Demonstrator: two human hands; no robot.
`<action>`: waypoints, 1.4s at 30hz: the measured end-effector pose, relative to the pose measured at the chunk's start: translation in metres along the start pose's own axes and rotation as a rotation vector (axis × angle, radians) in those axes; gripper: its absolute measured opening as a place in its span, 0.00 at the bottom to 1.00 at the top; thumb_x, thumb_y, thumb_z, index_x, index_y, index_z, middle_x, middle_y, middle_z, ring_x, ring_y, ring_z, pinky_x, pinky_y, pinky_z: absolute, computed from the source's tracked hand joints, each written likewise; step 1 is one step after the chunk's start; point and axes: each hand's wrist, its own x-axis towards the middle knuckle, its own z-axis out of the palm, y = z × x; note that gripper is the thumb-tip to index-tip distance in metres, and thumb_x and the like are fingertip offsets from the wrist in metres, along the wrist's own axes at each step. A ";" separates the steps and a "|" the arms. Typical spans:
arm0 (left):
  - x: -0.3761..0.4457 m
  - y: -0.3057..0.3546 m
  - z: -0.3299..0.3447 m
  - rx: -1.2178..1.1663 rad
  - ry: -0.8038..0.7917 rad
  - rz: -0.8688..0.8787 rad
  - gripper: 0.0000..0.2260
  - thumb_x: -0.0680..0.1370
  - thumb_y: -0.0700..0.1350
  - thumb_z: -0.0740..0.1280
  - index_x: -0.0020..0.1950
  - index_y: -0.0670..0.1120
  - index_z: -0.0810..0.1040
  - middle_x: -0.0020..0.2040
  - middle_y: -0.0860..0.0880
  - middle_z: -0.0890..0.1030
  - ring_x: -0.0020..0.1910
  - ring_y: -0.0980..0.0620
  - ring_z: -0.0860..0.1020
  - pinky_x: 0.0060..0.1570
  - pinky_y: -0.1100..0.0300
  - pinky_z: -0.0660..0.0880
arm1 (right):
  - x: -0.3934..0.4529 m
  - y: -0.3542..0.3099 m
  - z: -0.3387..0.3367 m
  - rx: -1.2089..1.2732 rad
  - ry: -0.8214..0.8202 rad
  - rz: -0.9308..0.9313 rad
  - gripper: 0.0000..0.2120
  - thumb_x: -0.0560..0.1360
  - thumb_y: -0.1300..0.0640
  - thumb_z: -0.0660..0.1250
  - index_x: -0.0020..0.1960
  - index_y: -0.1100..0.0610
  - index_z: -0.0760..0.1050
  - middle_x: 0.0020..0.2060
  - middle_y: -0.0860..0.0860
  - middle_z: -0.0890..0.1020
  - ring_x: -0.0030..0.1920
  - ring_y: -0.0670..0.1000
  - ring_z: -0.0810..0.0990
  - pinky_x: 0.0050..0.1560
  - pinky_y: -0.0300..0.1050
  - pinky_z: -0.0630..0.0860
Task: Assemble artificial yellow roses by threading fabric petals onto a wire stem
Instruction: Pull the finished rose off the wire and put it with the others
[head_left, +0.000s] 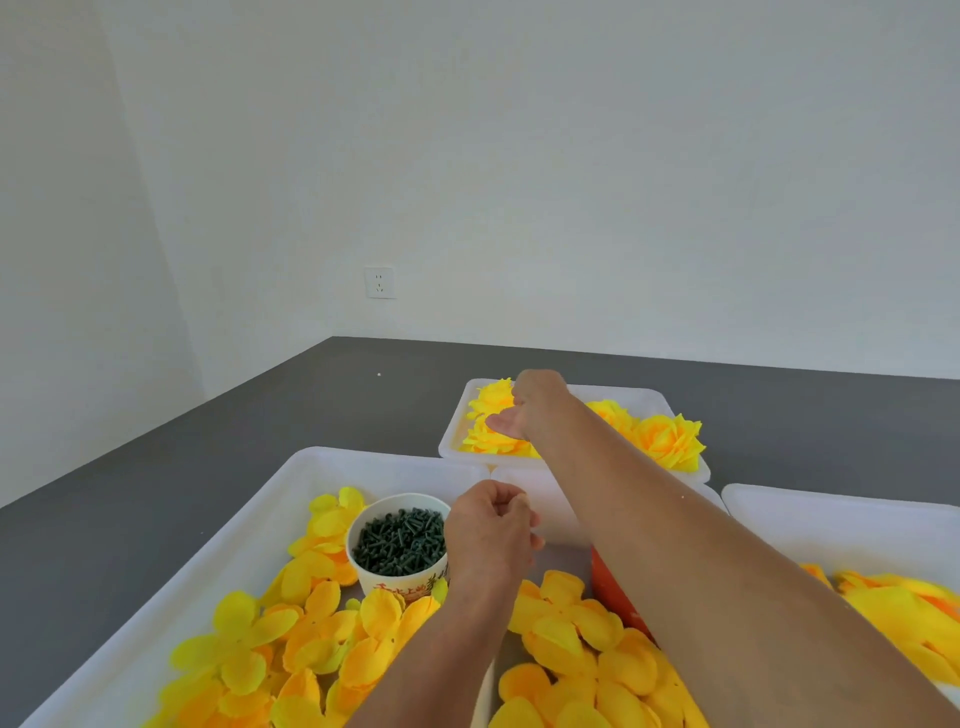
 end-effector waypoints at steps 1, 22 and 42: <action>0.000 0.000 0.000 0.009 0.000 0.008 0.10 0.79 0.38 0.61 0.40 0.48 0.76 0.34 0.49 0.81 0.25 0.57 0.75 0.25 0.64 0.71 | -0.007 0.001 -0.003 0.029 0.005 0.020 0.20 0.80 0.61 0.51 0.72 0.62 0.59 0.69 0.62 0.66 0.64 0.61 0.72 0.36 0.44 0.76; -0.056 0.012 0.006 0.259 -0.259 0.405 0.11 0.75 0.34 0.63 0.33 0.41 0.79 0.30 0.45 0.80 0.29 0.53 0.74 0.33 0.57 0.72 | -0.152 0.039 -0.103 0.114 -0.012 -0.048 0.08 0.77 0.64 0.63 0.40 0.64 0.75 0.36 0.56 0.80 0.35 0.49 0.79 0.29 0.32 0.75; -0.227 0.061 -0.070 0.156 -0.415 0.571 0.09 0.75 0.33 0.65 0.40 0.45 0.80 0.32 0.54 0.82 0.32 0.59 0.78 0.34 0.70 0.73 | -0.402 0.064 -0.176 0.098 -0.277 -0.531 0.07 0.61 0.54 0.68 0.34 0.55 0.84 0.38 0.51 0.85 0.40 0.46 0.83 0.38 0.36 0.78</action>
